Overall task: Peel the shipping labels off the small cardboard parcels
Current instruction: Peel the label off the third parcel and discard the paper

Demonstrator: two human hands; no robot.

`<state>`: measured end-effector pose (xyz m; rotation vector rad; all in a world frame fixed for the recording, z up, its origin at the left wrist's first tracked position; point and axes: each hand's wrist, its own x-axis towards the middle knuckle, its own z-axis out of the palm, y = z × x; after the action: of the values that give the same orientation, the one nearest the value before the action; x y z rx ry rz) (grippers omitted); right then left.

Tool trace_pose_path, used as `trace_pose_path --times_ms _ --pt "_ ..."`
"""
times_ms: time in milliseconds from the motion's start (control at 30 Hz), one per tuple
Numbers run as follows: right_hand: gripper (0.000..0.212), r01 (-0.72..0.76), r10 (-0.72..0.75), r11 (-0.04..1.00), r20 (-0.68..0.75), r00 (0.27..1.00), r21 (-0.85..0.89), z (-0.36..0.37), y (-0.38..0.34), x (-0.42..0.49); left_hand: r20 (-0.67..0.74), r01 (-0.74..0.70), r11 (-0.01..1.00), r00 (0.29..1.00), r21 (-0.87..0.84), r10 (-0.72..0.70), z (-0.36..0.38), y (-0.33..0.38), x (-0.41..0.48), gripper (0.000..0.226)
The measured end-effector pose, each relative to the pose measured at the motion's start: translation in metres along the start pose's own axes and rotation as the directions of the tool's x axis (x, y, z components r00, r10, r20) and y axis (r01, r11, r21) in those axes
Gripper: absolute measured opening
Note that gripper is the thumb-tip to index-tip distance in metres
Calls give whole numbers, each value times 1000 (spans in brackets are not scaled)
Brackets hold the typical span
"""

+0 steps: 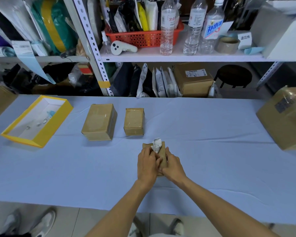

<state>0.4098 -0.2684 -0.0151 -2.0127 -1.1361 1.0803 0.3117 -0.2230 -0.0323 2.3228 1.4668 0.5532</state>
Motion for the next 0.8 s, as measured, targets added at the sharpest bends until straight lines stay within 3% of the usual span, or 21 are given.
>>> trace_pose_path --times_ms 133,267,433,600,800 --pt "64 7 -7 1000 -1 1000 -10 -2 -2 -1 54 25 997 998 71 -29 0 3 4 10" --pt "59 27 -28 1000 -5 1000 -7 -3 -3 -1 99 26 991 994 130 -39 -1 6 8 20" --pt "67 -3 4 1000 17 1000 -5 -2 0 2 163 136 981 980 -135 -113 1 -9 14 4" --pt "93 -31 31 999 30 999 -7 1 1 4 149 200 940 975 -274 -164 -3 -18 18 13" --pt "86 -44 45 999 9 999 -30 -1 2 8 141 311 828 950 -466 -278 -17 -24 26 12"
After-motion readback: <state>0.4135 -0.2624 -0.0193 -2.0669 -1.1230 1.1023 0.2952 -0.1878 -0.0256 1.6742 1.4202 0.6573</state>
